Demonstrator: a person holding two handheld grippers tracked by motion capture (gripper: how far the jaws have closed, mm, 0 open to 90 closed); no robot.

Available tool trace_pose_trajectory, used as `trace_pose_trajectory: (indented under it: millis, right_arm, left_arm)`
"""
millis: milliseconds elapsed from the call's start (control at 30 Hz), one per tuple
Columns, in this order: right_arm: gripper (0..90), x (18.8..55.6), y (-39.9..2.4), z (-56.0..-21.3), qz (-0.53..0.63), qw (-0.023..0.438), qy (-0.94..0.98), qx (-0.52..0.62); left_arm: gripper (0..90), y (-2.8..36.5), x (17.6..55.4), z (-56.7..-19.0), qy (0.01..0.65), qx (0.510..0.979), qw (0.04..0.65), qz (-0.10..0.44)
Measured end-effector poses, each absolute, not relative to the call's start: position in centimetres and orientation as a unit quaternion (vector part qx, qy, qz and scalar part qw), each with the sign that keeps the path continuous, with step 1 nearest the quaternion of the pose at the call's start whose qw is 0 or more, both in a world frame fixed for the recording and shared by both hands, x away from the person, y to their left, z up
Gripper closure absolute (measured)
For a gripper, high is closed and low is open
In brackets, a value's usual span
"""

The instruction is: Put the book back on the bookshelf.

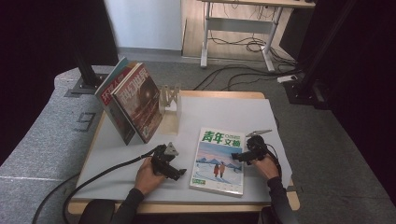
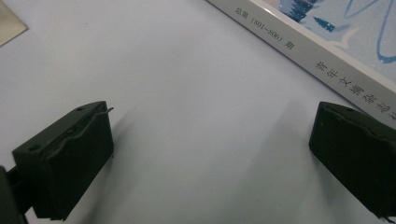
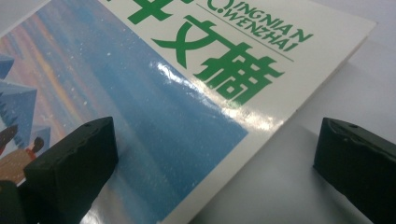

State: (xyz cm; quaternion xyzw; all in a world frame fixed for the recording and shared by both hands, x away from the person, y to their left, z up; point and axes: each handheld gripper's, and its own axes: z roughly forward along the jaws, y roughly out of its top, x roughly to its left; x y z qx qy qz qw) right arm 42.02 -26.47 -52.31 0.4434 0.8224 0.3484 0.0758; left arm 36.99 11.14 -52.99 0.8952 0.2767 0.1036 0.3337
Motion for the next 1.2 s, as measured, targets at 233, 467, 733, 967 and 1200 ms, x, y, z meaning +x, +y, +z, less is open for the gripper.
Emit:
trace_pose_trajectory:
  millis: [233,467,733,967,1200]
  right_arm:
    - [0.0,43.2,-25.7,-52.1,0.333,0.065,0.828,0.446]
    - [0.0,43.4,-25.6,-52.0,0.333,0.061,0.832,0.439]
    - [0.3,43.2,-25.7,-51.4,0.365,0.049,0.827,0.424]
    - [6.2,42.6,-25.0,-50.6,0.388,0.048,0.824,0.409]
    - [11.7,41.7,-25.7,-50.9,0.376,0.038,0.827,0.416]
  left_arm:
    - [0.0,11.1,37.0,-53.0,0.277,0.895,0.334,0.104]
    - [0.0,11.1,37.0,-53.0,0.277,0.895,0.334,0.104]
    - [0.0,11.1,37.0,-53.0,0.277,0.895,0.334,0.104]
    - [0.0,11.1,37.0,-53.0,0.276,0.895,0.334,0.104]
    - [0.0,11.1,37.0,-53.0,0.276,0.895,0.334,0.104]
